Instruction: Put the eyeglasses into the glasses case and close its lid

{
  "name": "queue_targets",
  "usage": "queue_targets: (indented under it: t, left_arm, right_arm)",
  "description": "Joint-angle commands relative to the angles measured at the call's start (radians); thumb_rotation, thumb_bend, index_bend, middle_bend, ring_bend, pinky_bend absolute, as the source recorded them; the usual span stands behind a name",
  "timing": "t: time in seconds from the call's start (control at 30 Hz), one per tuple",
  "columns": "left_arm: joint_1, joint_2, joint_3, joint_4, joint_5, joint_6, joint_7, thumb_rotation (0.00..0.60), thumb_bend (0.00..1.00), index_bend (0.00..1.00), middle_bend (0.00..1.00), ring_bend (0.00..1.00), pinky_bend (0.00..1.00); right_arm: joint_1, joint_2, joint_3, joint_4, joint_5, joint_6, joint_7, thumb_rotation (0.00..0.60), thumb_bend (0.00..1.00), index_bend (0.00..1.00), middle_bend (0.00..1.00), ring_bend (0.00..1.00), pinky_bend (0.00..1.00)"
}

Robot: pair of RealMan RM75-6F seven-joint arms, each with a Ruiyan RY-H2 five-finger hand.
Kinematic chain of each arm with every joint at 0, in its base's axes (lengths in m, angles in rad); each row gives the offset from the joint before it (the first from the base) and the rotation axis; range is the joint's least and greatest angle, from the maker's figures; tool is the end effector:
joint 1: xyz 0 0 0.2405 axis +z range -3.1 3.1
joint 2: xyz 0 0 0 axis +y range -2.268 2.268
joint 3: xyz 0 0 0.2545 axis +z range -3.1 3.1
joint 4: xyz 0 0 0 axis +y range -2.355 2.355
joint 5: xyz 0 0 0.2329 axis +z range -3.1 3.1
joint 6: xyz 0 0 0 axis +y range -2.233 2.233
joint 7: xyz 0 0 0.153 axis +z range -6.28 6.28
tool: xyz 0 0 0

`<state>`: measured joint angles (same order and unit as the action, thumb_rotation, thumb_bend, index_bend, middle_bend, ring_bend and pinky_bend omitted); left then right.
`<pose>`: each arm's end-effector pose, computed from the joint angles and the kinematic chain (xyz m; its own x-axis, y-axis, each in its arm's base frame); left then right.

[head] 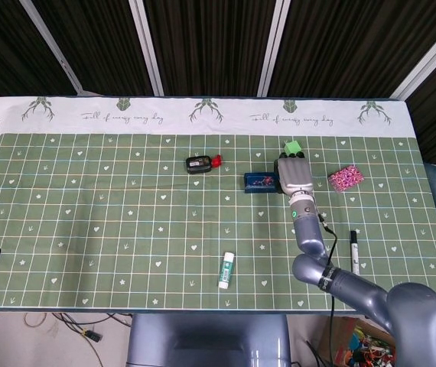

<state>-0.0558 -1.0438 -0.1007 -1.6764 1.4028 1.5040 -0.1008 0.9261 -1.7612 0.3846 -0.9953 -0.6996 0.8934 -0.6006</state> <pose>-0.3242 0.1927 0.1712 0.3021 -0.0666 0.9509 0.9504 0.0988 -0.2950 -0.1557 -0.4666 -0.0336 0.4996 -0.1686 0.8497 -0.8639 -0.0239 0.5031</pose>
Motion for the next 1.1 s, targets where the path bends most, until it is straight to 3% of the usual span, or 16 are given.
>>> queue_targets:
  t: [0.03,0.63,0.73,0.8,0.9,1.1]
  left_arm:
    - [0.000,0.000,0.000,-0.001,0.001,0.000,0.000,0.600,0.27,0.18,0.00,0.00,0.00]
    - [0.001,0.001,0.000,-0.003,0.003,0.001,-0.002,0.600,0.27,0.18,0.00,0.00,0.00]
    - [0.001,0.001,0.000,-0.003,0.003,0.003,-0.003,0.600,0.27,0.18,0.00,0.00,0.00]
    - [0.001,0.002,0.000,-0.003,0.002,0.002,-0.005,0.600,0.27,0.18,0.00,0.00,0.00]
    - [0.001,0.002,0.000,-0.002,0.002,0.001,-0.004,0.600,0.27,0.18,0.00,0.00,0.00]
    - [0.002,0.002,0.000,-0.001,0.002,0.003,-0.005,0.600,0.27,0.18,0.00,0.00,0.00]
  right_arm:
    - [0.004,0.002,0.000,0.006,0.009,-0.007,-0.007,0.600,0.57,0.75,0.28,0.27,0.18]
    - [0.059,-0.017,0.018,0.134,0.103,-0.103,-0.035,0.600,0.57,0.74,0.26,0.24,0.18]
    - [0.068,-0.026,0.019,0.166,0.120,-0.120,-0.040,0.600,0.57,0.60,0.24,0.23,0.18]
    - [0.073,-0.031,0.022,0.187,0.133,-0.130,-0.044,0.600,0.56,0.40,0.21,0.22,0.18]
    - [0.081,-0.039,0.028,0.219,0.152,-0.142,-0.049,0.600,0.53,0.23,0.17,0.21,0.18]
    - [0.097,-0.055,0.034,0.288,0.176,-0.166,-0.058,0.600,0.45,0.10,0.10,0.16,0.18]
